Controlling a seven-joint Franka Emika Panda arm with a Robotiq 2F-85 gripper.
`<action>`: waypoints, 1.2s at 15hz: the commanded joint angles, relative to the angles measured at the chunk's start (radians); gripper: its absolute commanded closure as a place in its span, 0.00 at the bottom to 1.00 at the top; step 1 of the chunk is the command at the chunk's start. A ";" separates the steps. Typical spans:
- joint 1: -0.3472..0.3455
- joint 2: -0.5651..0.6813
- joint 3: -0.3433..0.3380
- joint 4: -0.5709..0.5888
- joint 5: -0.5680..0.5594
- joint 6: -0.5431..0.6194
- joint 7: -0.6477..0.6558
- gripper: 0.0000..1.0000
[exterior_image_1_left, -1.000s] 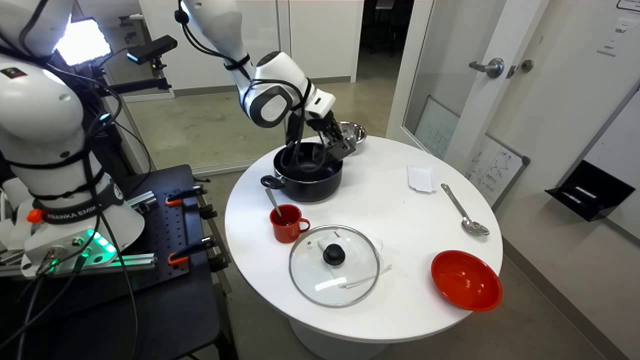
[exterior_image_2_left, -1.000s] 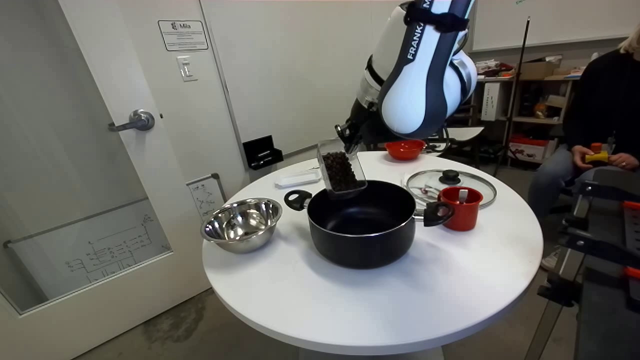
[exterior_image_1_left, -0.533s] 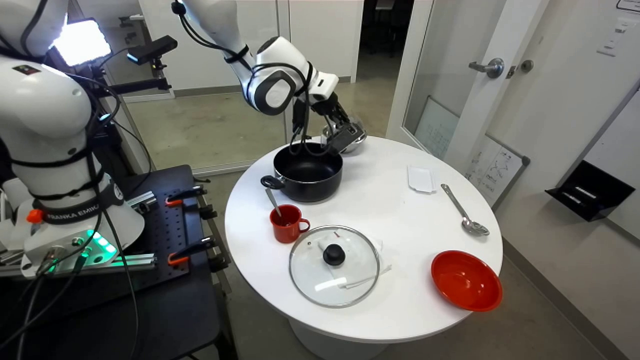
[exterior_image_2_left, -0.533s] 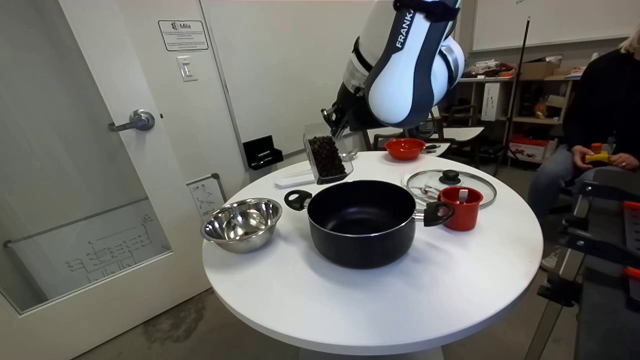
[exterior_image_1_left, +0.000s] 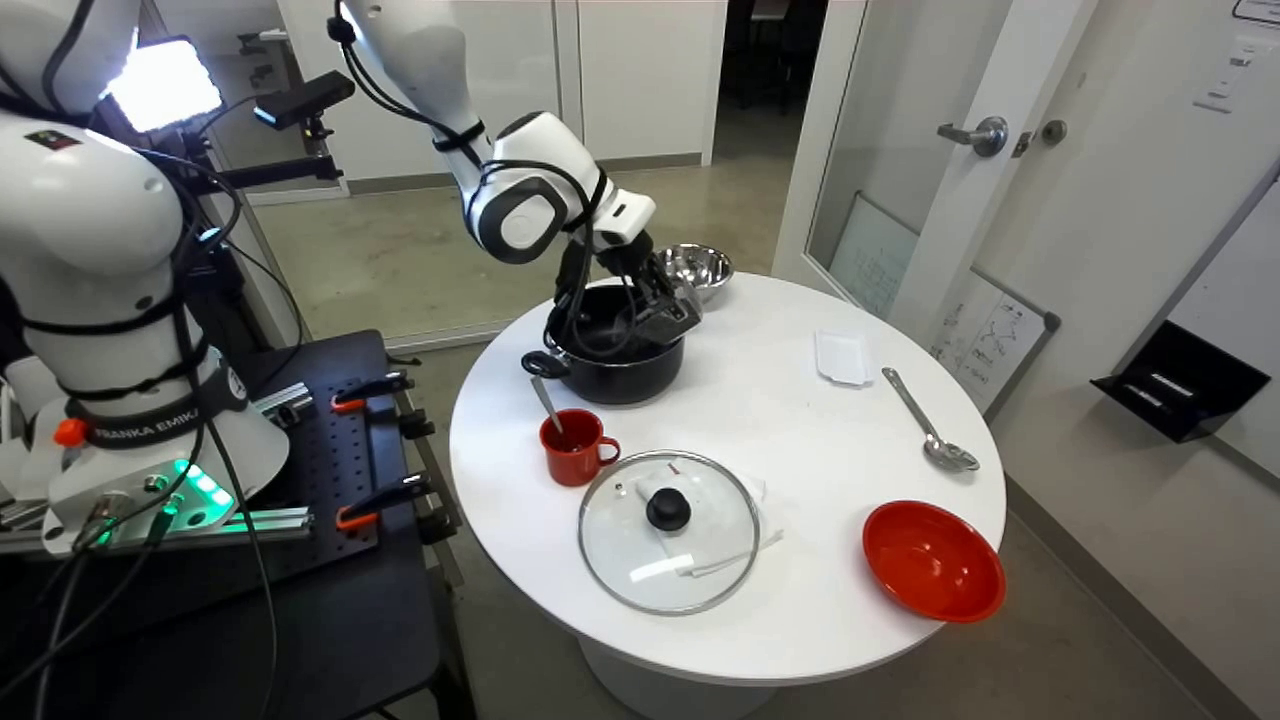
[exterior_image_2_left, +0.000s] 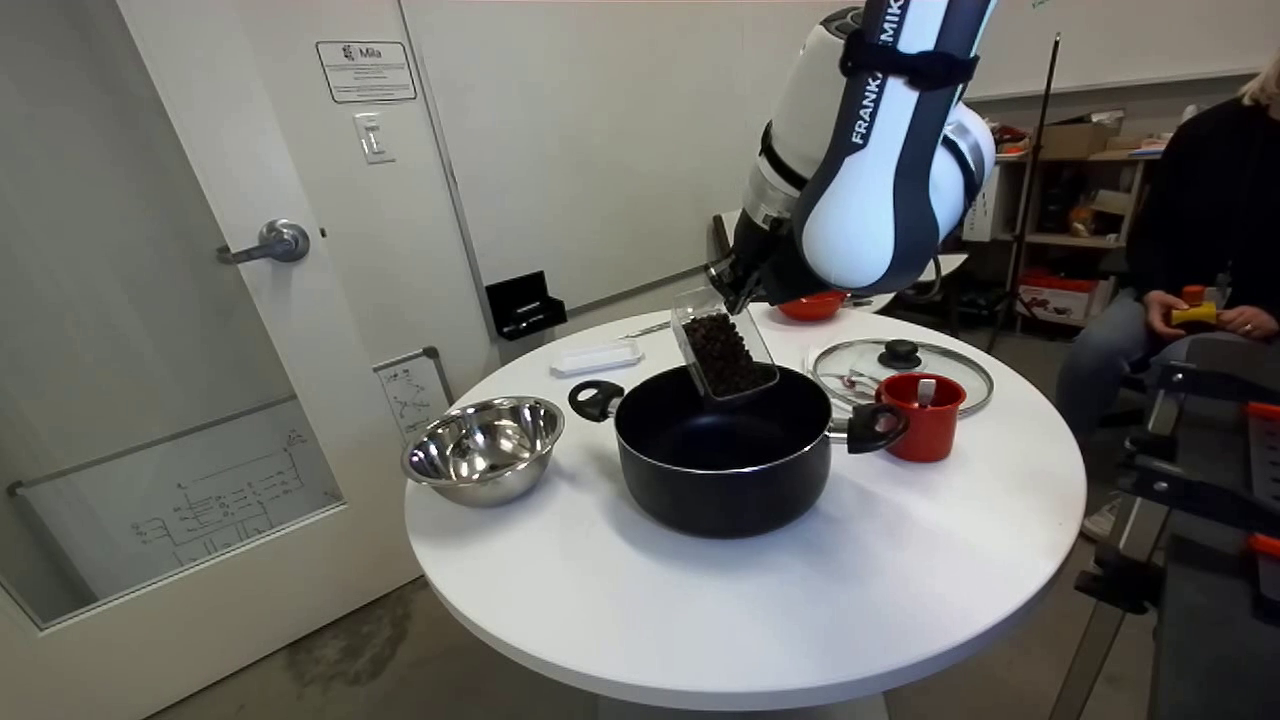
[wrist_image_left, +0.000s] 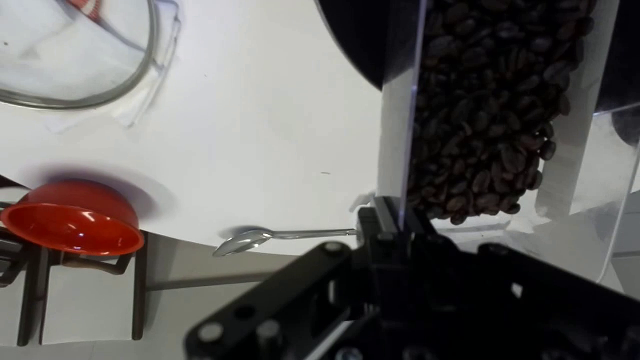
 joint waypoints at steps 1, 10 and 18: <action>-0.037 -0.064 0.057 -0.016 0.080 0.000 -0.111 0.99; -0.038 -0.025 0.055 -0.011 0.103 -0.046 -0.136 0.97; -0.037 -0.025 0.055 -0.013 0.103 -0.046 -0.136 0.99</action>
